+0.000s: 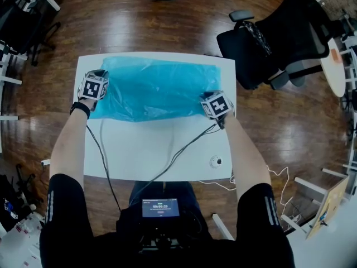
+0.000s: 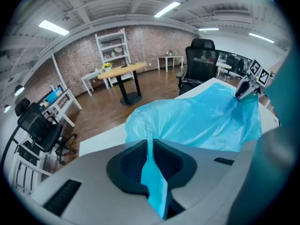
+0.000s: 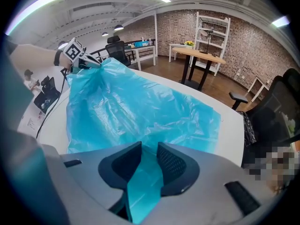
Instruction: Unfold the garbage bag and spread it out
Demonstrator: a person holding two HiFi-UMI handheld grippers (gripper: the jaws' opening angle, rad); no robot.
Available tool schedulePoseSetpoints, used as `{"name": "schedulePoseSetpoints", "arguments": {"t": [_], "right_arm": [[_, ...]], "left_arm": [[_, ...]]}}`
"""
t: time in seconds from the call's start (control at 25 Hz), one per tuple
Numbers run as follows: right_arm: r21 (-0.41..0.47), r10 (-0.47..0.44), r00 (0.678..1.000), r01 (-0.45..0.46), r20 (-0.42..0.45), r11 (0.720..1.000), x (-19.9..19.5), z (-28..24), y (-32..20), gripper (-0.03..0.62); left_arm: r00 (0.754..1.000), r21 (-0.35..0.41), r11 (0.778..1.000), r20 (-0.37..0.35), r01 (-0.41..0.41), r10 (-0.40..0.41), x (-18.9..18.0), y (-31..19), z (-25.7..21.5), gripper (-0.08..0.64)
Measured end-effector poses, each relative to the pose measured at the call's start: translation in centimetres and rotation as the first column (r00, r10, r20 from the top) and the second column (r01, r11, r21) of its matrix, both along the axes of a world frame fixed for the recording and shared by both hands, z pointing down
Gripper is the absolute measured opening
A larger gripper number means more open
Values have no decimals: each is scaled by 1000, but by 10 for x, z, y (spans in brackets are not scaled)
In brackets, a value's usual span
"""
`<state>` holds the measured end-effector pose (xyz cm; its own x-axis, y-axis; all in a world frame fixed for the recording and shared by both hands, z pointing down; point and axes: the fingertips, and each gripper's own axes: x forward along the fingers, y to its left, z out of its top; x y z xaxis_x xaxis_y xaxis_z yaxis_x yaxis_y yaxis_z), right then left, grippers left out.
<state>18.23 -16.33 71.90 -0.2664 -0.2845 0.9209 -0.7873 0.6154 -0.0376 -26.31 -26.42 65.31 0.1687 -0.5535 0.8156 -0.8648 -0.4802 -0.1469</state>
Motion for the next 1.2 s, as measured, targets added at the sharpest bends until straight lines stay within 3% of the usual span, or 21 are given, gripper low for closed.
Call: {"name": "schedulePoseSetpoints", "arguments": {"t": [0.2,0.36,0.6,0.92,1.12,1.2], "right_arm": [[14,-1,1000,1,17,1000,-8,-8,-2,144],[30,-6,1000,6,12,1000,-9,-10,-4,141],[37,3,1000,-4,23,999,-14,-14,-6,144],[28,6,1000,-7,23,1000,-10,-9,-4,144],[22,16,1000,-16,16,1000,-6,-4,-3,147],[30,18,999,-19,29,999,-9,-7,-5,147]], "left_arm": [[994,73,993,-53,-88,92,22,2,-13,49],[988,132,981,-48,-140,148,36,9,-34,47],[969,242,944,-51,-224,243,60,27,-72,43],[909,357,844,36,-400,416,103,79,-99,37],[847,442,728,178,-524,502,123,115,-116,34],[830,464,695,214,-550,514,132,128,-126,34]]}}
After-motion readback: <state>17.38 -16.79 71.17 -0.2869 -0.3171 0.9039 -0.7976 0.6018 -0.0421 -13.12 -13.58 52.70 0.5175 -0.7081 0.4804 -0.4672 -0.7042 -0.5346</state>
